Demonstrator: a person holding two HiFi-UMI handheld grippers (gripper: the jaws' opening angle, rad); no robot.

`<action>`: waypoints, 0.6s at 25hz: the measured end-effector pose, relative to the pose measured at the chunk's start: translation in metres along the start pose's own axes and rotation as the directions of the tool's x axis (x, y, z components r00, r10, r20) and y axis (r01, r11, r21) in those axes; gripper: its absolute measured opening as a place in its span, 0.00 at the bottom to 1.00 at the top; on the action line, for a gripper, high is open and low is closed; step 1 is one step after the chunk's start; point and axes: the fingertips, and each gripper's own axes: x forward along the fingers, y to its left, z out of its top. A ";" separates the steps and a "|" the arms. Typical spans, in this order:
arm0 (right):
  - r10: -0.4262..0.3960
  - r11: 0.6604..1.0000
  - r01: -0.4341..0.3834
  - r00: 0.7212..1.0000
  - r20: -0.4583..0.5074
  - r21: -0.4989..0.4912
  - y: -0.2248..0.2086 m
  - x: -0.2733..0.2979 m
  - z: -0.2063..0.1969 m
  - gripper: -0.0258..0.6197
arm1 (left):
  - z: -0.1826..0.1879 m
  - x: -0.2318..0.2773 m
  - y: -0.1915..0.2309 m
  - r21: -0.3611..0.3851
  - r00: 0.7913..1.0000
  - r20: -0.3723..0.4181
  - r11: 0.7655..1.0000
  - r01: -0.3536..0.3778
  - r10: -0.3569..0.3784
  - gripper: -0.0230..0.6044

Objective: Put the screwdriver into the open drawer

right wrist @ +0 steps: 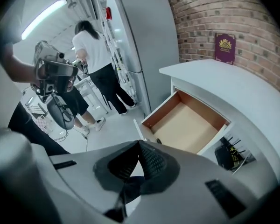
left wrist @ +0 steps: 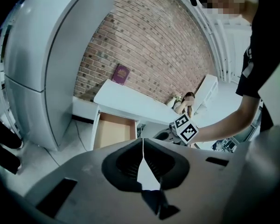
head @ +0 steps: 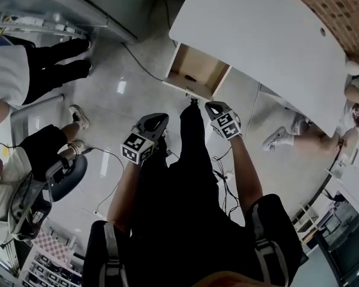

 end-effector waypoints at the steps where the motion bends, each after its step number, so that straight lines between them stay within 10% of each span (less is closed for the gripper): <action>1: -0.015 1.000 0.015 1.000 0.012 0.004 0.005 -0.009 0.001 0.13 | 0.001 -0.002 -0.005 0.020 1.000 -0.001 1.000 0.012 -0.012 0.07; 15: -0.120 0.991 0.106 0.973 0.199 0.078 0.083 -0.087 0.029 0.13 | 0.018 -0.045 -0.049 0.156 0.996 0.013 0.984 0.091 -0.094 0.07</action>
